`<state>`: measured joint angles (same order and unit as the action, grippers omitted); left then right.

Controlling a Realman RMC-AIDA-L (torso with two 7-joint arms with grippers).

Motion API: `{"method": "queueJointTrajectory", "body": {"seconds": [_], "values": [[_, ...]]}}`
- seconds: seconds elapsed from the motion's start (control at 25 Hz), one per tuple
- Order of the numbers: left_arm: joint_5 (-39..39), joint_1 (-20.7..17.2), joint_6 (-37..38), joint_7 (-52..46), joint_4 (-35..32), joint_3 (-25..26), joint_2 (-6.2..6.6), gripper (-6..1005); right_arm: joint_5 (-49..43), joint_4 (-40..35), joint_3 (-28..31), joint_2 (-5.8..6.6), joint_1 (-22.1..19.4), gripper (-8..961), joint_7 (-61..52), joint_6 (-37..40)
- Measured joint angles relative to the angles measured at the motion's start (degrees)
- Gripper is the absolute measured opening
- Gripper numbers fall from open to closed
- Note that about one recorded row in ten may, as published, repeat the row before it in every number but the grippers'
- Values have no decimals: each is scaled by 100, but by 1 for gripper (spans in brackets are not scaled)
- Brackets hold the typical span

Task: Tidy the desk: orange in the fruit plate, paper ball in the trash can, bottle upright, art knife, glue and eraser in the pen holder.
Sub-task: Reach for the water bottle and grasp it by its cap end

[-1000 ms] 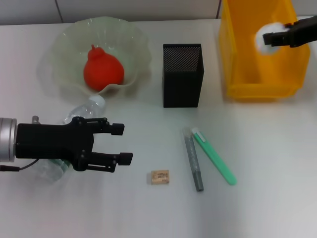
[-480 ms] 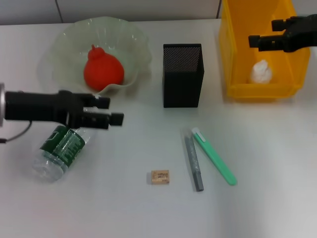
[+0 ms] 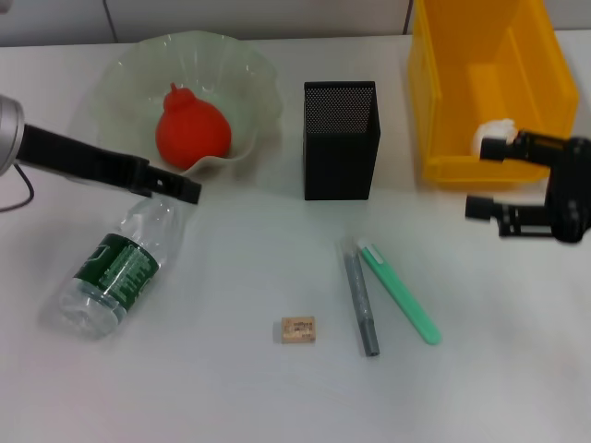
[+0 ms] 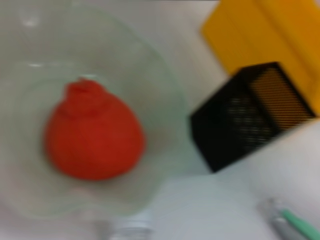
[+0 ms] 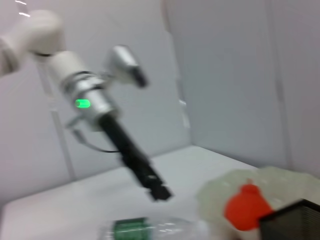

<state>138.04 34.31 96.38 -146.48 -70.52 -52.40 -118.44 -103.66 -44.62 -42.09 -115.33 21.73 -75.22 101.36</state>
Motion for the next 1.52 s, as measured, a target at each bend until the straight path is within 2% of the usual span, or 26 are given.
{"method": "queueJointTrajectory", "body": {"seconds": [0.04,0.16,0.2,0.4,0.76,0.96,1.52], "values": [[235,62,-98,-197,-57,-64,-6,796,0,0,0,0,0,842,0,0],[636,171,-341,-482,-105,-203,-15,795,-23,591,21,130,78,842,578,259],[896,231,-541,-667,-108,-413,-16,795,-28,699,9,149,81,842,670,293],[1199,275,-955,-853,-14,-871,-37,793,-38,722,-25,126,58,842,694,265],[1239,250,-1492,-946,386,-1457,-54,789,-92,810,-4,81,29,842,777,260],[1218,202,-1908,-1095,484,-2010,-67,788,-105,928,23,80,-13,842,851,263],[1226,115,-2640,-1225,634,-2802,-74,782,-72,981,37,80,-46,842,838,285]]}}
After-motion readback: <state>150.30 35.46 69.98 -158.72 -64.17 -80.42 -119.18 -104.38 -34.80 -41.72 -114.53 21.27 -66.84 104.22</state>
